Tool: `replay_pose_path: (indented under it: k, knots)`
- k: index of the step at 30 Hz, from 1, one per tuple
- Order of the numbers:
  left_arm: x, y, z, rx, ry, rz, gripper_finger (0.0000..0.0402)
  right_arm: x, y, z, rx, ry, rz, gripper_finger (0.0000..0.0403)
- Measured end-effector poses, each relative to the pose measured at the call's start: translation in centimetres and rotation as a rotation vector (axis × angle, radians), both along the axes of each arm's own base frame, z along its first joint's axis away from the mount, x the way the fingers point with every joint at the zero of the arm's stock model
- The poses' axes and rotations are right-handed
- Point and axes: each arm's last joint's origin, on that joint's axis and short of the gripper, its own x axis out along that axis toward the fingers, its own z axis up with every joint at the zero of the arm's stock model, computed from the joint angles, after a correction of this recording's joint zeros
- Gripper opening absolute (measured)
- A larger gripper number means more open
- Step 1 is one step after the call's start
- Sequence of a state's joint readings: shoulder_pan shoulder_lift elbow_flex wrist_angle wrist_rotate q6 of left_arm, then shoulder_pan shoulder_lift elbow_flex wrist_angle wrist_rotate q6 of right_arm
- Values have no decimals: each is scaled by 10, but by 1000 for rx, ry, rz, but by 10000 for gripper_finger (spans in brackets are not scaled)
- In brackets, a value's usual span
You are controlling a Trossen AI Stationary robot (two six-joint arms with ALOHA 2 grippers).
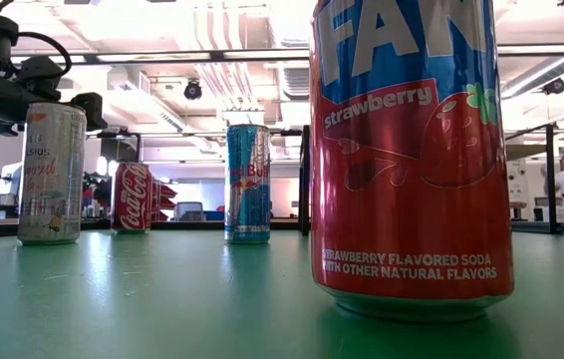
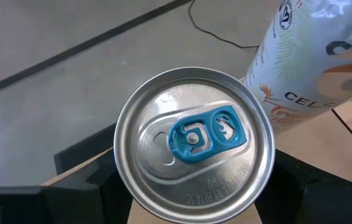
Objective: Place canned beverage on shelf
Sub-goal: Put the top blue soda can on the shelf
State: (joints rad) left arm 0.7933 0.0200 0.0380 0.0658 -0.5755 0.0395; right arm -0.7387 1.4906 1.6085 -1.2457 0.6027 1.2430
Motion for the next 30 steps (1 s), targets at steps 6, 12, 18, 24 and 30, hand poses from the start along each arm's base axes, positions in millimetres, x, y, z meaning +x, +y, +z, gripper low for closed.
replay_pose_path:
  k: [6,12,18,24,30]
  knots:
    - [0,0,0,0,0,0,293,0,-1,1,-22,11,-11,242]
    - [0,0,0,0,-1,0,293,0,-1,1,-33,14,-15,242]
    - [0,0,0,0,-1,0,293,1,-2,2,-54,11,-21,242]
    - [0,0,0,0,0,0,293,1,-3,1,-51,15,-21,242]
    - [0,0,0,0,0,0,293,5,-9,-6,-47,35,-32,242]
